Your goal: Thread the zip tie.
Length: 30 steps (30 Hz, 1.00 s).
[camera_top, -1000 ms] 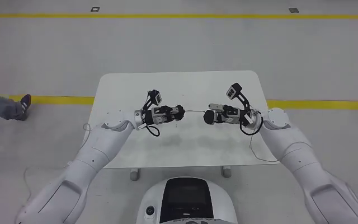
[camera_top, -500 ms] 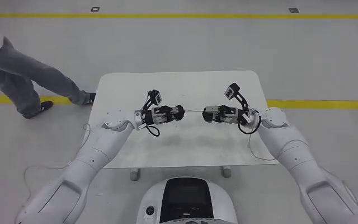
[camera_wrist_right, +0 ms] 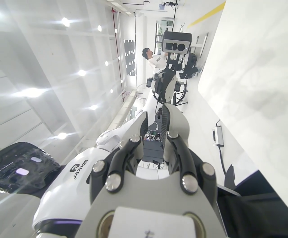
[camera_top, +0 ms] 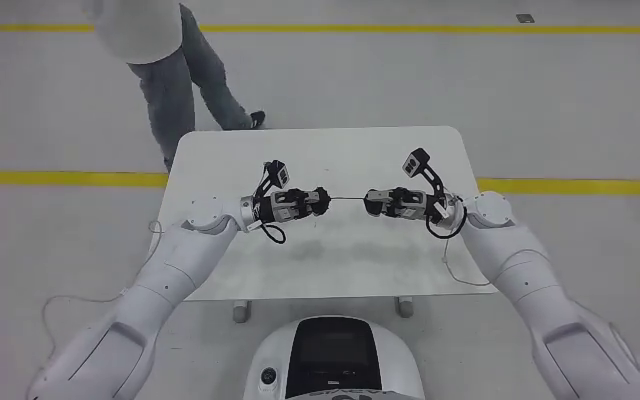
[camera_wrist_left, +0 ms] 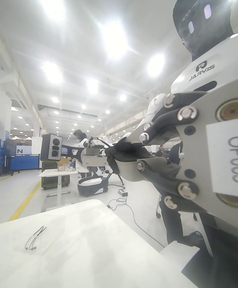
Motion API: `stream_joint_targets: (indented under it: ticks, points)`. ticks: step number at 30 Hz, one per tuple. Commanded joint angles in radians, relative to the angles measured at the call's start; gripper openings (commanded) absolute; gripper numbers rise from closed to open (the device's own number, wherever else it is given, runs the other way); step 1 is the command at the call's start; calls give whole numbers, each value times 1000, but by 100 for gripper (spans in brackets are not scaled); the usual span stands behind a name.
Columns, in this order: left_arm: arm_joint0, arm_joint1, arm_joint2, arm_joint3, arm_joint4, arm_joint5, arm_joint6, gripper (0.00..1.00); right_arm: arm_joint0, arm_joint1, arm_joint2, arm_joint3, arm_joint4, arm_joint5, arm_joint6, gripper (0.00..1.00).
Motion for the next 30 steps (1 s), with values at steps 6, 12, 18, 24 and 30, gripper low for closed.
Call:
stream_joint_targets:
  ticks: [6, 12, 18, 24, 30]
  points:
    - [0, 0, 0, 0, 0, 0, 0, 0, 3, -10, 5, 14, -12, 0, 1, 13]
    - [0, 0, 0, 0, 0, 0, 0, 0, 7, -17, 7, 24, -15, 0, 5, 14]
    - [0, 0, 0, 0, 0, 0, 0, 0, 9, -24, 14, 29, -19, 0, 9, 12]
    - [0, 0, 0, 0, 0, 0, 0, 0, 10, -30, 20, 35, -28, 0, 7, 8]
    - [0, 0, 0, 0, 0, 0, 0, 0, 12, -35, 25, 45, -34, 0, 10, 6]
